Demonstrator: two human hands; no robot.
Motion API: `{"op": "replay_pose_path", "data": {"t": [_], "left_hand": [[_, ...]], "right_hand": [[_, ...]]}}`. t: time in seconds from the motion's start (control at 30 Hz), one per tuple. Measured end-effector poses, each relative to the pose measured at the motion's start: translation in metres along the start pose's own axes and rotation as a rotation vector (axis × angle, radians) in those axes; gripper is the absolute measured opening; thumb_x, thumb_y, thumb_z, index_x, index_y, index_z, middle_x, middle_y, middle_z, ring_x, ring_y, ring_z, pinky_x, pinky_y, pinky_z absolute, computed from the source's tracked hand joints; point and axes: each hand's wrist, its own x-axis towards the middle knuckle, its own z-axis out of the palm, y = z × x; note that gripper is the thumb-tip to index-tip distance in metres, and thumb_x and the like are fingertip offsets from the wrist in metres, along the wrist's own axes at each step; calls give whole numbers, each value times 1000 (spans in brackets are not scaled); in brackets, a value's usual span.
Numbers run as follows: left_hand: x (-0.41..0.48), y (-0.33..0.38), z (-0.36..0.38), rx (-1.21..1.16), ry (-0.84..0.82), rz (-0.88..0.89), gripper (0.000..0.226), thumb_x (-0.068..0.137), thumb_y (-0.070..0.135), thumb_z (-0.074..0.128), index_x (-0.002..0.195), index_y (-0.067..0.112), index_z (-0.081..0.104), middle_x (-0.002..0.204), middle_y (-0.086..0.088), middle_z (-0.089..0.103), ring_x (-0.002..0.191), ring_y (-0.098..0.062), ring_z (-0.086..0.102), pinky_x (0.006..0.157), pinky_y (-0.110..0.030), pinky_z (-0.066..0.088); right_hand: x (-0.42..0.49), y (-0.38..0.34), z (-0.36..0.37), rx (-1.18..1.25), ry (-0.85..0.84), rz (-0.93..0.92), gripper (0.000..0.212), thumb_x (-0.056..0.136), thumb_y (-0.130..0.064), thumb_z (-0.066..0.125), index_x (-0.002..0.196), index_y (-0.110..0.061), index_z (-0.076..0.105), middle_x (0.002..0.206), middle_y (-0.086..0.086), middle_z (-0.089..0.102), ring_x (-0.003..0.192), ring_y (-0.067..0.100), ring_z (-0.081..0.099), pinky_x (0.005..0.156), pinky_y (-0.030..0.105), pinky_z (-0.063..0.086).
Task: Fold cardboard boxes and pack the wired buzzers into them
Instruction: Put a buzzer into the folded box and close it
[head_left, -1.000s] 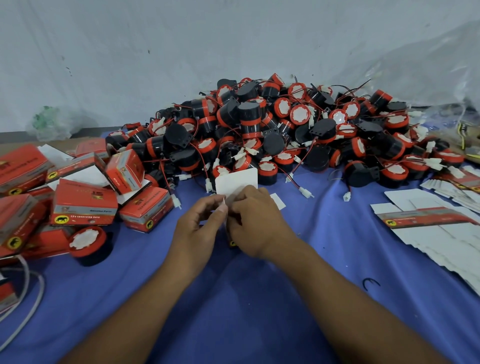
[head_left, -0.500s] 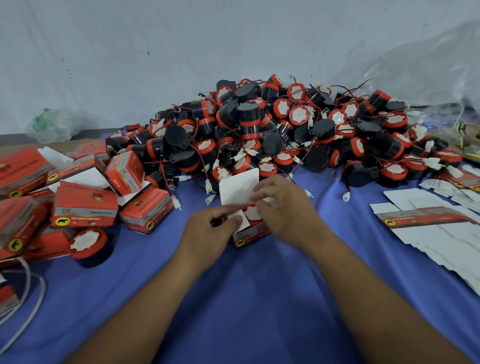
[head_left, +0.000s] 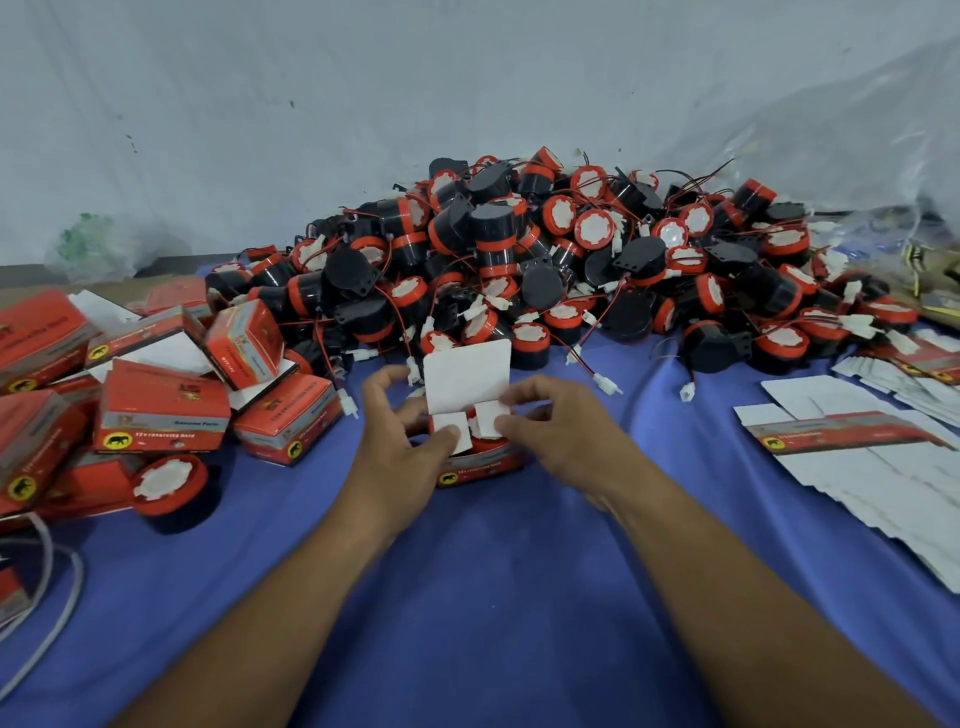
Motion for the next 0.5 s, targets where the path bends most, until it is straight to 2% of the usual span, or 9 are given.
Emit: {"op": "replay_pose_path", "data": {"t": [0.03,0.1,0.13,0.2,0.27,0.33,0.37,0.43,0.5], "left_hand": [[0,-1,-1,11,-27,33,52,94,2,61,119,44,45,112,11,72,99,-6,67,78,-29,58],[0,-1,-4,64,-45,89,40,94,2,61,111,38,63,106,12,72,99,-9,67,75,-23,55],[0,-1,-5,110,-33,111,37,93,3,63,104,38,68,102,12,72,96,-8,67,73,-19,54],[2,-3,-7,181,-12,135,37,91,3,65,97,39,71,102,15,72,99,-5,66,76,-16,53],[3,-3,-11,211,-27,115,37,92,5,66,101,41,70,113,15,70,106,0,64,85,-15,52],[3,-2,-16,270,-85,122,38,95,8,62,109,43,68,123,16,67,111,7,60,87,-10,48],[3,-2,-19,272,-130,131,39,97,8,59,112,43,66,127,17,64,116,9,57,89,-7,45],[1,-1,-24,183,-229,112,39,97,10,56,117,43,64,136,17,58,125,9,49,93,-6,41],[0,-1,-27,128,-299,93,36,92,22,60,122,42,62,140,17,54,130,8,46,96,-8,41]], "right_hand": [[0,-1,0,44,-21,-22,34,90,-12,71,115,-30,58,100,-13,63,71,-4,59,60,18,53],[-1,-5,-2,46,-69,-120,55,90,-2,67,131,-35,51,111,-14,58,74,-4,58,66,26,56],[-1,-6,-4,-4,-85,-176,53,90,0,65,130,-34,57,110,-14,60,80,-3,59,71,29,55],[-1,-4,-7,-137,-136,-272,40,92,-1,64,124,-24,69,112,-17,62,100,-3,59,88,23,51],[-4,-4,-10,-202,-279,-266,39,95,-24,68,133,-24,64,129,-20,55,120,-8,50,100,13,43],[-6,-5,-13,-196,-369,-231,55,91,-48,65,141,-28,56,141,-22,48,128,-11,43,105,12,37],[-6,-5,-15,-214,-359,-260,54,91,-46,64,141,-27,56,141,-18,50,128,-8,45,107,15,37],[-5,-3,-14,-253,-310,-339,45,95,-27,68,138,-22,59,137,-8,57,125,0,51,108,20,40],[-4,-2,-14,-221,-282,-334,41,94,-16,68,135,-18,62,134,-4,59,123,2,54,107,23,43]]}}
